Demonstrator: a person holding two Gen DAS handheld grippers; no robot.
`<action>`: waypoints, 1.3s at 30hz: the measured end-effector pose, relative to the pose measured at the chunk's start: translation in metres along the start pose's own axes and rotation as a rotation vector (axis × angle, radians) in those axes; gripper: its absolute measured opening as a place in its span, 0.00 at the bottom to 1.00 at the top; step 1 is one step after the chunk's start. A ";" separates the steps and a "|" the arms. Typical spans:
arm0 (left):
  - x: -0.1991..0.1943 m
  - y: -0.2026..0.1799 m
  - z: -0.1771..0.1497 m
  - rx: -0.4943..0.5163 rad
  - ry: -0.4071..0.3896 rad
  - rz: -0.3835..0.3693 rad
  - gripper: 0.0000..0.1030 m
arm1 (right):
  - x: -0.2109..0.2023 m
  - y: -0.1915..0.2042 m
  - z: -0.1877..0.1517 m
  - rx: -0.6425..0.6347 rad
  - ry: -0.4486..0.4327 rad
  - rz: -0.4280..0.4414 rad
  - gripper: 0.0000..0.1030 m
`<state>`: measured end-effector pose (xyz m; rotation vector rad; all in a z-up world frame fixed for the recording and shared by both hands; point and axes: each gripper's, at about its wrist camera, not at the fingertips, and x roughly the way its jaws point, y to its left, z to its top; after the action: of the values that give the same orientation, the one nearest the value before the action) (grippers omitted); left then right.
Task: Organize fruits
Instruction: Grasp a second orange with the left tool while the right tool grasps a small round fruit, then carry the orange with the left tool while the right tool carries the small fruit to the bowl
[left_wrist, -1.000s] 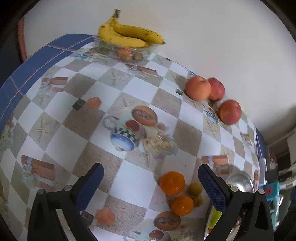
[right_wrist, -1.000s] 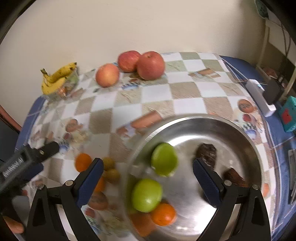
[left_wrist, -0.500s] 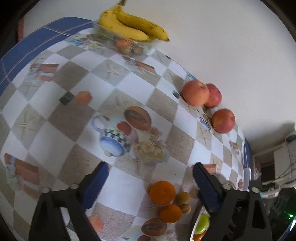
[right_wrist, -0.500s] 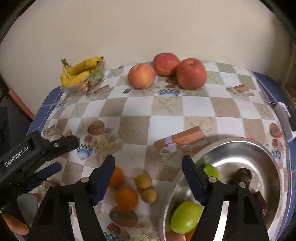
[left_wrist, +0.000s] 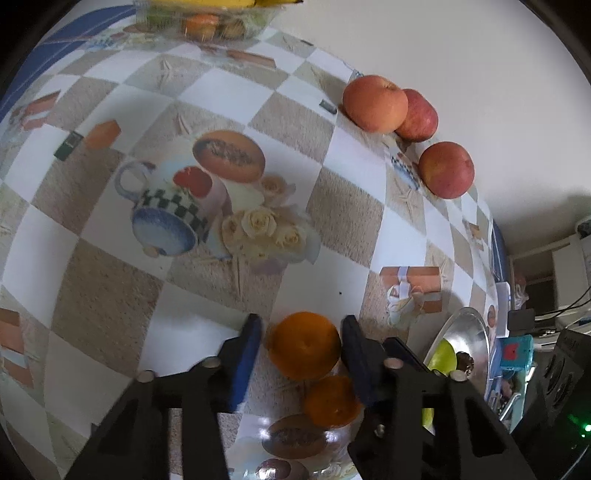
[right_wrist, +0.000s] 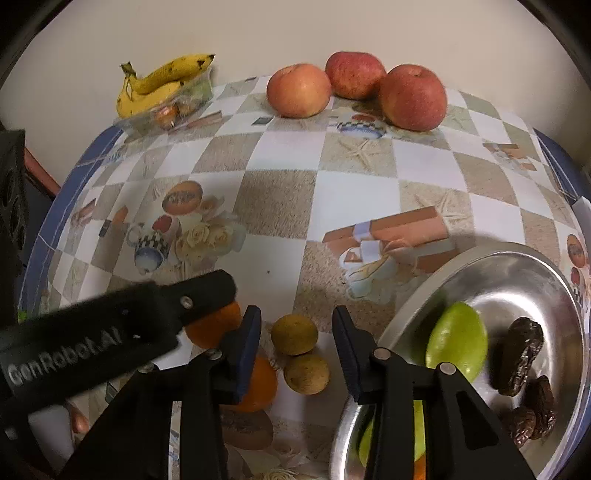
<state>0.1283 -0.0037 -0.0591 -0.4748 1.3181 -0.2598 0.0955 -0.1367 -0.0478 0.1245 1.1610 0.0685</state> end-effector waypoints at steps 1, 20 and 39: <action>0.000 0.000 -0.001 -0.004 0.003 -0.010 0.40 | 0.002 0.001 0.000 -0.004 0.003 -0.005 0.37; -0.042 -0.013 0.003 0.023 -0.112 -0.043 0.40 | -0.027 -0.008 0.004 0.032 -0.079 0.015 0.28; -0.007 -0.159 -0.077 0.534 -0.070 -0.005 0.40 | -0.081 -0.168 -0.041 0.437 -0.107 -0.181 0.28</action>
<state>0.0654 -0.1545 0.0089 -0.0335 1.1223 -0.5746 0.0238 -0.3104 -0.0132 0.4038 1.0614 -0.3504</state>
